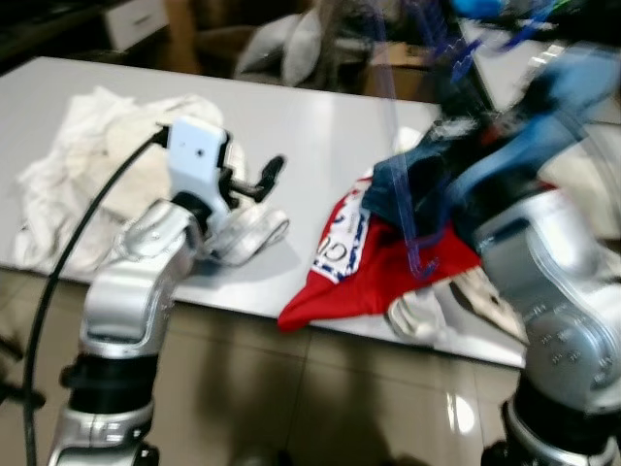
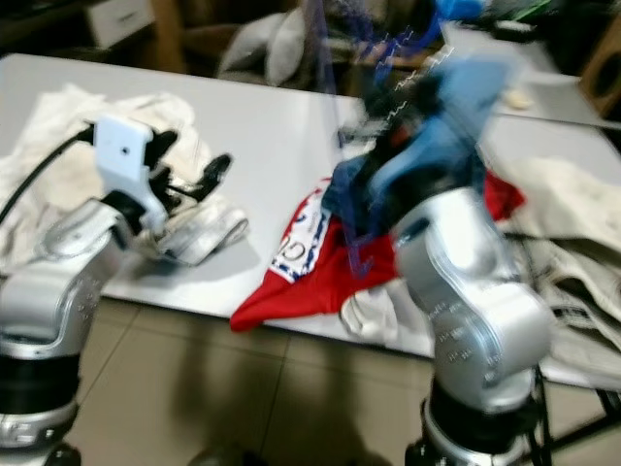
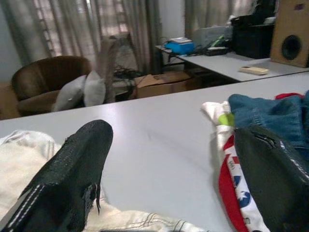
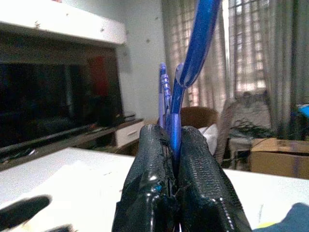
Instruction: Hang hanger
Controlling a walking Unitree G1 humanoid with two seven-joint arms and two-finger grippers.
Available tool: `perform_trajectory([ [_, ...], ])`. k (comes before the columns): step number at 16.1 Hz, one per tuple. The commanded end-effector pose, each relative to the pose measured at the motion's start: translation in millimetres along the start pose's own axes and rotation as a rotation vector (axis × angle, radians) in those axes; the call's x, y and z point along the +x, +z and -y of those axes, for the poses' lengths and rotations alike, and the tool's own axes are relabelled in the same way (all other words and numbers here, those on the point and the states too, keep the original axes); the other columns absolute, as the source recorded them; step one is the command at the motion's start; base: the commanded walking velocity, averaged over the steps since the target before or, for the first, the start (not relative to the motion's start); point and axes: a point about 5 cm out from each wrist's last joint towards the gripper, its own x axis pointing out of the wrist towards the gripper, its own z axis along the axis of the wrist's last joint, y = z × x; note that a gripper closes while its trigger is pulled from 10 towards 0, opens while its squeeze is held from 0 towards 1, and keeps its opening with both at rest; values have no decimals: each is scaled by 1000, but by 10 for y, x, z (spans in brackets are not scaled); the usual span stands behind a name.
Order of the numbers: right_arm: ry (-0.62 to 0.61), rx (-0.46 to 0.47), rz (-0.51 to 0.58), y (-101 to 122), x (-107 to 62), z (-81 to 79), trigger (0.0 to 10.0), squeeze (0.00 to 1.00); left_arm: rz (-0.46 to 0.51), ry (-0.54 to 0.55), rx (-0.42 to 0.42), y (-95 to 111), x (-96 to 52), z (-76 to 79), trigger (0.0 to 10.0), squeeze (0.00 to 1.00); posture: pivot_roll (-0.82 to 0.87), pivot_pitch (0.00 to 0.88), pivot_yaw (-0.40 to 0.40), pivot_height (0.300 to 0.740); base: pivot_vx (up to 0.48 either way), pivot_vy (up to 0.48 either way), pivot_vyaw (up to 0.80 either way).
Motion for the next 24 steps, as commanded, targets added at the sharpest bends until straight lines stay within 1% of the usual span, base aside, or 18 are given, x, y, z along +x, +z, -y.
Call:
perform_trajectory([
  [1,-6,-7,-20,-51,-29,16,10000,0,-3,-12,8,0,0,45,10000,0,-13,0,36,723,0,352,0],
  [5,12,-9,-67,-164,-75,-2,10000,0,-14,-16,5,-32,0,71,10000,0,-16,0,34,723,0,353,0],
  [7,-5,-4,-106,-245,-111,24,10000,0,-20,-15,-3,-62,-6,82,10000,0,-18,0,31,723,0,356,0],
  [9,-20,-11,-160,-367,-174,58,10000,0,-35,-3,-26,-152,-44,84,10000,0,-18,0,26,723,0,356,0],
  [12,-39,-12,-193,-469,-226,97,10000,0,-57,5,-29,-247,-96,92,10000,0,-15,0,13,723,0,356,0],
  [14,-52,-18,-212,-529,-254,120,10000,0,-62,9,-31,-273,-108,88,10000,0,-13,0,11,723,0,356,0],
  [15,-57,-26,-246,-623,-310,138,10000,0,-66,12,-31,-299,-124,89,10000,0,-11,0,9,723,0,356,0],
  [17,-85,51,-287,-720,-369,162,10000,0,-68,12,-32,-324,-134,91,10000,0,-7,0,9,723,0,356,0],
  [18,-98,26,-318,-777,-411,198,10000,0,-66,11,-36,-344,-140,91,10000,0,-8,0,10,723,0,356,0],
  [20,-107,-70,-374,-871,-511,267,10000,0,-73,7,-46,-402,-160,97,10000,0,-10,0,14,723,0,354,0],
  [23,-132,-94,-386,-918,-648,325,10000,0,-85,0,-50,-460,-186,125,10000,0,-11,0,13,723,0,358,0],
  [24,-164,-93,-382,-939,-692,370,10000,0,-85,-1,-51,-477,-191,129,10000,0,-11,0,12,723,0,352,0],
])
